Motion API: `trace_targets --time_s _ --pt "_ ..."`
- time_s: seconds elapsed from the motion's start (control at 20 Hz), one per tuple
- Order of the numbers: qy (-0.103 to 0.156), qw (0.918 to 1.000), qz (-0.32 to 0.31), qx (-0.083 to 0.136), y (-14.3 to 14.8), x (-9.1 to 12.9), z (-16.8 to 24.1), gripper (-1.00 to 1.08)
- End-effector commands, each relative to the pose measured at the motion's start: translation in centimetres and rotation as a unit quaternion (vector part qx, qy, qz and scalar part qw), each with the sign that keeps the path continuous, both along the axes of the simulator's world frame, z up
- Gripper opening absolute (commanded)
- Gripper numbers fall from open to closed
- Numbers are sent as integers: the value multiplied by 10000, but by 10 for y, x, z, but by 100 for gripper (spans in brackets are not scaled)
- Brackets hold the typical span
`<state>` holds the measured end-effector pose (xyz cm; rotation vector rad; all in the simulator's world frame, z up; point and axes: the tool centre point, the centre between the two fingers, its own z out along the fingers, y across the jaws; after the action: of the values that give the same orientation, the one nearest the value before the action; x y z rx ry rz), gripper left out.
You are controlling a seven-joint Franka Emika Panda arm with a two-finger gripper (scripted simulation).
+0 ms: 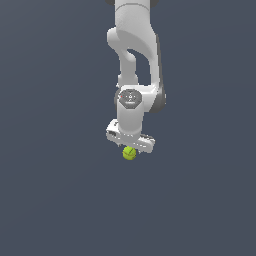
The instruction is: Pick up the object and move it to a goal position.
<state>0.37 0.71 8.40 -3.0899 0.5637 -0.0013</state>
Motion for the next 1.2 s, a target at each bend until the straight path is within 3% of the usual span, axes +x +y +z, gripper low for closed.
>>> trace_targets --time_s 0.0,0.5,0.55,1.15 --pt "6 10000 -3 -1 0 -1 -11 100" --pt "5 10000 -18 -3 0 0 -43 100" --pt "5 10000 -18 -3 0 0 -43 -100" --pt "3 10000 -14 0 1 -1 -41 -100"
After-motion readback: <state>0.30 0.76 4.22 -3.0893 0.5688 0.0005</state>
